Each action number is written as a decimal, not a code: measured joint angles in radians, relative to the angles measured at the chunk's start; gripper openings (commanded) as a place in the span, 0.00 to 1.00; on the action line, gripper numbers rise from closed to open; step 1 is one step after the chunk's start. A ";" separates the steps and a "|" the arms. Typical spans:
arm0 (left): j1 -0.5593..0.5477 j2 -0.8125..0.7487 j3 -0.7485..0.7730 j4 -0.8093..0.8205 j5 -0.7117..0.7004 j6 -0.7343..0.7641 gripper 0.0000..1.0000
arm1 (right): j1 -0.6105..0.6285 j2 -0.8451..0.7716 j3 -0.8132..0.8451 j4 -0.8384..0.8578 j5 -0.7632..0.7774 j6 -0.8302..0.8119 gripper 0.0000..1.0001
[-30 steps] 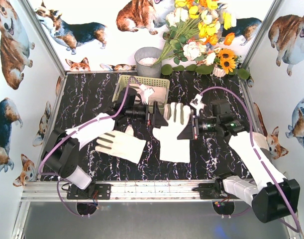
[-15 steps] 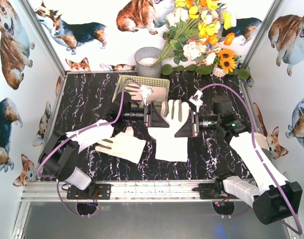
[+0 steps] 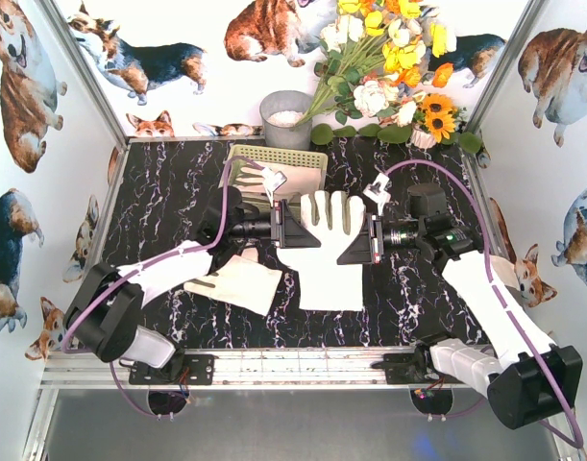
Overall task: Put the gloves into the storage basket
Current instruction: Place the glove in the bin.
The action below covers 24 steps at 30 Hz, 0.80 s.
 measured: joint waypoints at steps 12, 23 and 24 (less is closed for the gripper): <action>-0.014 -0.062 0.005 -0.133 -0.106 0.092 0.00 | 0.029 0.064 0.144 -0.204 0.172 -0.187 0.00; -0.029 -0.119 0.084 -0.367 -0.379 0.206 0.00 | 0.158 0.175 0.301 -0.203 0.526 -0.249 0.00; -0.029 -0.119 0.092 -0.380 -0.405 0.211 0.00 | 0.172 0.191 0.319 -0.195 0.566 -0.254 0.00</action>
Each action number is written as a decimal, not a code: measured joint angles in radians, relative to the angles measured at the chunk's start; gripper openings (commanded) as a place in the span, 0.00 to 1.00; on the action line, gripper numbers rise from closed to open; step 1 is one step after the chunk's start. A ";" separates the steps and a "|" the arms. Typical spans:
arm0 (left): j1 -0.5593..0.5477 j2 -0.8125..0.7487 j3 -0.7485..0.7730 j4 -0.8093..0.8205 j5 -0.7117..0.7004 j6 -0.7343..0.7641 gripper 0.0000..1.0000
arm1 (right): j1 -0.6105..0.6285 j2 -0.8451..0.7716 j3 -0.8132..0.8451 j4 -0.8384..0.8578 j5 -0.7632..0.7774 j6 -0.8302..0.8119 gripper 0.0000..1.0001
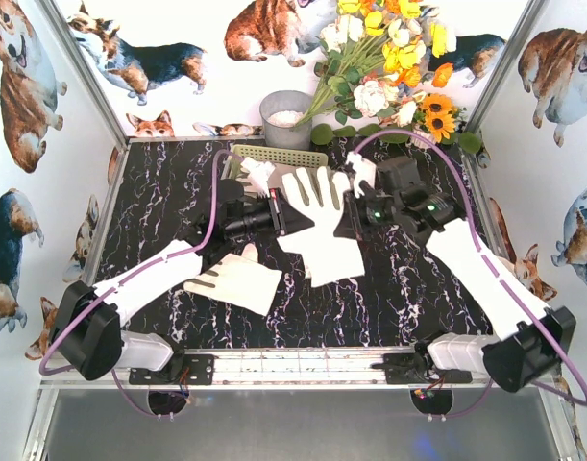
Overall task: Put the gloves into the storage basket
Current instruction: Place the glove in the bin.
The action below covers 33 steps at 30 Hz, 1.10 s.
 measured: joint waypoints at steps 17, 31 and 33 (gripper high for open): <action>0.014 0.185 0.179 -0.102 -0.351 0.019 0.00 | 0.079 0.374 0.214 0.162 0.372 -0.044 0.05; 0.111 0.349 0.288 -0.071 -0.448 -0.059 0.00 | 0.101 0.674 0.517 0.170 0.531 -0.057 0.11; 0.120 0.385 0.314 -0.057 -0.457 -0.081 0.00 | 0.100 0.709 0.562 0.167 0.565 -0.062 0.12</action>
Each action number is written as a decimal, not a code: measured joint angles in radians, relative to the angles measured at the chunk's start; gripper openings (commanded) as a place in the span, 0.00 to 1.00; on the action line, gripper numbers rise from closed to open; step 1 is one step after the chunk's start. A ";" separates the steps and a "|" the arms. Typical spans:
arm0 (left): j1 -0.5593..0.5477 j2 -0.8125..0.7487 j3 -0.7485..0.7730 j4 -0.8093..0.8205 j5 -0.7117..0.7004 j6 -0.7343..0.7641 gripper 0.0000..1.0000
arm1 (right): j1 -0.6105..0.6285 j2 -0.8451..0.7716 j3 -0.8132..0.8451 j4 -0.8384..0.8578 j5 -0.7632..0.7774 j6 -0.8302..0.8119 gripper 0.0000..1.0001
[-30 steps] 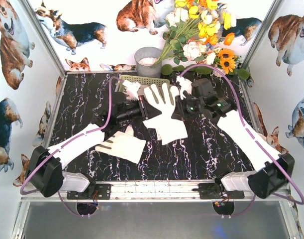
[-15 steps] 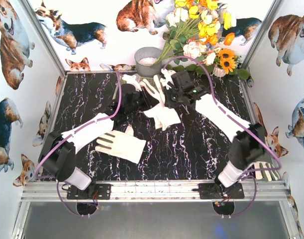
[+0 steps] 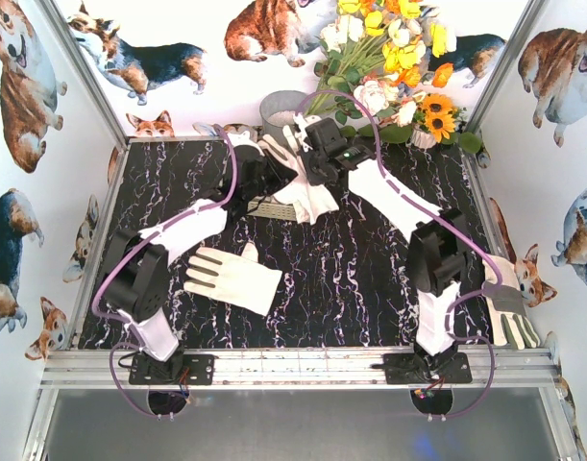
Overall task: Put the gloves into the storage basket
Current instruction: Place the glove in the bin.
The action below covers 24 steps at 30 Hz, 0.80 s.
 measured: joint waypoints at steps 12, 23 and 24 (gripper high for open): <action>0.018 0.127 0.071 0.060 -0.077 -0.172 0.00 | -0.003 0.139 0.156 -0.009 0.111 -0.069 0.14; 0.022 0.149 0.071 0.059 -0.186 -0.245 0.00 | 0.039 0.240 0.227 0.056 0.166 -0.196 0.13; 0.024 0.150 0.071 0.061 -0.195 -0.251 0.00 | 0.040 0.247 0.233 0.066 0.164 -0.206 0.13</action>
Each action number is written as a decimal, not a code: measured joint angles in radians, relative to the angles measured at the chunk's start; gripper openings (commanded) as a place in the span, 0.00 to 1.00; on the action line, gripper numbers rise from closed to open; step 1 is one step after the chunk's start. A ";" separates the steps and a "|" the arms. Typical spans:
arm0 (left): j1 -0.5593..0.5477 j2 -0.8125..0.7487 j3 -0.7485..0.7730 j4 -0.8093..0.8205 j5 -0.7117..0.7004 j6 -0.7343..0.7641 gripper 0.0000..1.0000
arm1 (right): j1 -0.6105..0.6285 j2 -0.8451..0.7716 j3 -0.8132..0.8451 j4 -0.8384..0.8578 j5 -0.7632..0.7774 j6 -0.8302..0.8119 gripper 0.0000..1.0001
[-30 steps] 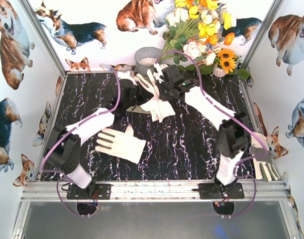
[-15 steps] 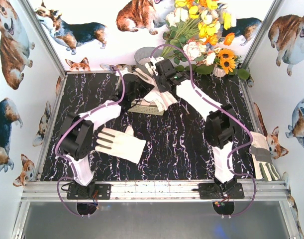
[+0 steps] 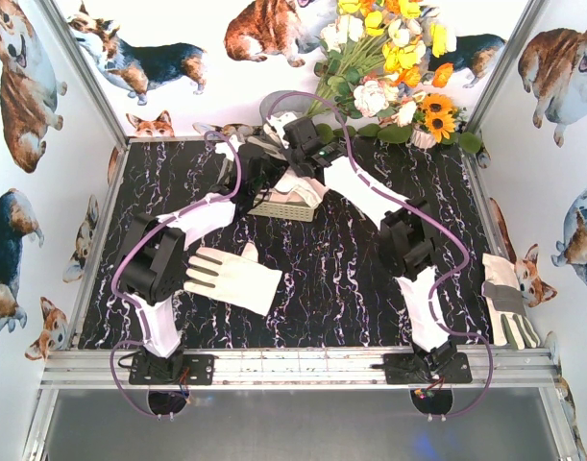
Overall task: Put the gloves into the storage basket
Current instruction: Place the glove in the bin.
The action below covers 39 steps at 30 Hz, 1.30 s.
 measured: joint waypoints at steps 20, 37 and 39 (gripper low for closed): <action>0.017 0.017 -0.033 0.073 -0.106 -0.080 0.00 | -0.002 0.072 0.051 0.126 -0.142 -0.229 0.11; 0.028 0.105 -0.037 0.117 -0.118 -0.137 0.00 | -0.001 0.178 0.098 0.154 -0.176 -0.331 0.11; 0.028 0.108 -0.037 0.122 -0.117 -0.150 0.00 | 0.000 0.181 0.101 0.153 -0.171 -0.348 0.11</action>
